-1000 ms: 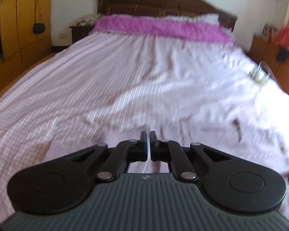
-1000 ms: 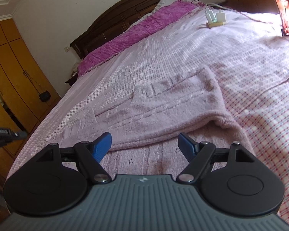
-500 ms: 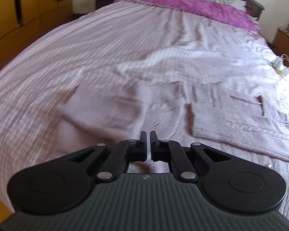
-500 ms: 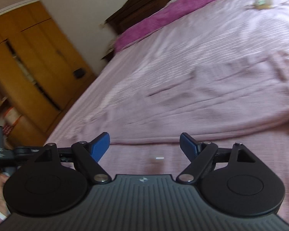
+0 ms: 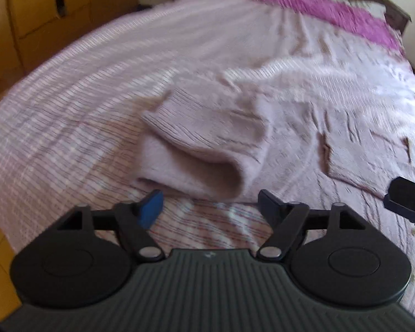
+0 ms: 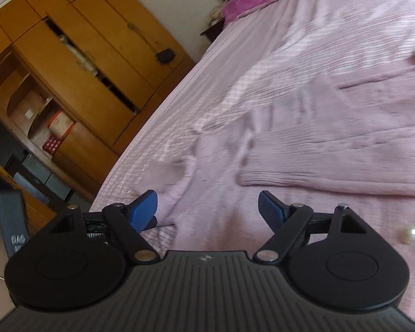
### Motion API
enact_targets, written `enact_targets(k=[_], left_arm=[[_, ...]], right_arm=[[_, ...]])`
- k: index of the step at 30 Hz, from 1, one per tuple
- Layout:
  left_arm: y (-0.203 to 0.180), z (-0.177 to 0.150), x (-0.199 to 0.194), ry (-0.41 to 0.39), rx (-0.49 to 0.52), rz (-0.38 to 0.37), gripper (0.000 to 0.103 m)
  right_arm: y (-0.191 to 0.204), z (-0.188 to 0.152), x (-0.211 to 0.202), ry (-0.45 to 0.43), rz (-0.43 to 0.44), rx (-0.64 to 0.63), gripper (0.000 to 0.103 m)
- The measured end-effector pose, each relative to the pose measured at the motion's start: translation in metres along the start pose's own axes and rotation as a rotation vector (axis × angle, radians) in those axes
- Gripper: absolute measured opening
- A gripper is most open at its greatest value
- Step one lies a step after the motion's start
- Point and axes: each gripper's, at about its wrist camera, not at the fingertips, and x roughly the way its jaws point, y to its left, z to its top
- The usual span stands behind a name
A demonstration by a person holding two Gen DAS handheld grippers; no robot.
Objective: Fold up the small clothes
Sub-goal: 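Open the left tool to release the sleeve while the right tool approaches the fold, then grasp the cardigan sleeve cuff with the right tool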
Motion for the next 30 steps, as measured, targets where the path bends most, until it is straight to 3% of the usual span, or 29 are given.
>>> enact_targets(k=[10,17,21,23,24,25,30], left_arm=[[0.026,-0.004,0.002,-0.006,0.012,0.066,0.077],[0.042,-0.007,0.011,0.007,-0.019,0.055,0.077],[0.049,-0.009,0.016,0.012,-0.035,0.047,0.077],[0.051,-0.010,0.017,0.010,-0.044,0.039,0.077],[0.051,-0.010,0.017,0.008,-0.048,0.035,0.077],[0.050,-0.010,0.016,0.006,-0.049,0.032,0.077],[0.044,-0.010,0.008,-0.021,-0.046,-0.011,0.077]], right_arm=[[0.033,0.001,0.069,0.067,0.060,0.013,0.085],[0.049,-0.009,0.120,0.106,0.069,0.013,0.081],[0.056,-0.010,0.142,0.097,0.047,-0.006,0.057],[0.058,-0.008,0.153,0.100,0.031,-0.012,0.035],[0.058,-0.007,0.155,0.099,0.026,-0.010,0.018],[0.058,-0.005,0.156,0.094,0.026,-0.011,0.011],[0.058,0.015,0.131,0.004,0.066,-0.048,0.010]])
